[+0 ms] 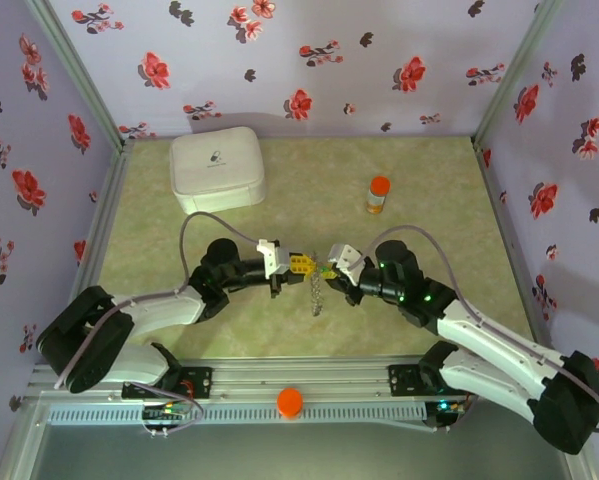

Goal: Put the keys on the keyring

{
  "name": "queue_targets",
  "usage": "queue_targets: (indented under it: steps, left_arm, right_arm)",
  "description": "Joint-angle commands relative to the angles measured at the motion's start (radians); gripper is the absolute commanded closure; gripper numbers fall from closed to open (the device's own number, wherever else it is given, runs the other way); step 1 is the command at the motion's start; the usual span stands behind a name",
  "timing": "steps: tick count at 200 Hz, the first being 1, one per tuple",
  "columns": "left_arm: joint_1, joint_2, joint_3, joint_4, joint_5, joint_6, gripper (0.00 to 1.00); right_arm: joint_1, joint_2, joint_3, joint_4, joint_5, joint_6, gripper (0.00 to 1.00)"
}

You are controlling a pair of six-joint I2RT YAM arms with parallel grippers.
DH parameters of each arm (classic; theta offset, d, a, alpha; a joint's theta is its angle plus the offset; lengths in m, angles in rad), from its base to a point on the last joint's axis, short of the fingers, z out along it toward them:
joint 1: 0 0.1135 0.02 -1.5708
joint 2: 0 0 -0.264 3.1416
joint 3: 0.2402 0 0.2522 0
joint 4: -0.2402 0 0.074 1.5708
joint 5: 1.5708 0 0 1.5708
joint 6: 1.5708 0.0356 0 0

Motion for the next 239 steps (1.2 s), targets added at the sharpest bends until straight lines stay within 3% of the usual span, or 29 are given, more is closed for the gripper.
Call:
queue_targets:
  steps: [1, 40, 86, 124, 146, 162, 189, 200, 210, 239]
  left_arm:
    - [0.007, -0.035, 0.004, -0.026, -0.017, 0.028, 1.0]
    - [0.007, -0.038, 0.032, -0.132, -0.012, 0.045, 1.0]
    - [0.007, -0.052, 0.045, -0.189, 0.008, 0.054, 1.0]
    - [0.008, -0.061, 0.082, -0.356, -0.018, 0.155, 1.0]
    - [0.012, -0.021, 0.081, -0.313, -0.033, 0.144, 1.0]
    - [0.014, 0.0, 0.059, -0.222, -0.075, 0.1, 0.54]
    - [0.027, -0.01, -0.025, -0.006, -0.18, 0.041, 0.09]
    - [0.03, -0.028, -0.081, 0.087, -0.257, 0.033, 0.01]
    - [0.03, -0.049, -0.134, 0.161, -0.356, 0.041, 0.0]
    - [0.046, -0.175, -0.274, 0.223, -0.767, 0.066, 0.0]
  right_arm:
    - [0.008, -0.038, 0.077, -0.1, 0.037, -0.042, 1.0]
    - [0.009, -0.092, 0.034, 0.006, -0.003, 0.016, 1.0]
    - [0.018, -0.081, 0.08, -0.085, 0.028, -0.01, 1.0]
    - [0.024, -0.056, 0.156, -0.171, 0.053, -0.042, 1.0]
    - [0.033, -0.027, 0.192, -0.207, 0.077, -0.041, 1.0]
    - [0.037, -0.013, 0.207, -0.207, 0.092, -0.037, 1.0]
    - [0.037, 0.016, 0.263, -0.25, 0.135, -0.036, 1.0]
    - [0.037, 0.03, 0.285, -0.269, 0.177, -0.033, 1.0]
    - [0.037, 0.056, 0.314, -0.293, 0.219, -0.023, 1.0]
    - [0.047, 0.163, 0.409, -0.34, 0.244, -0.002, 1.0]
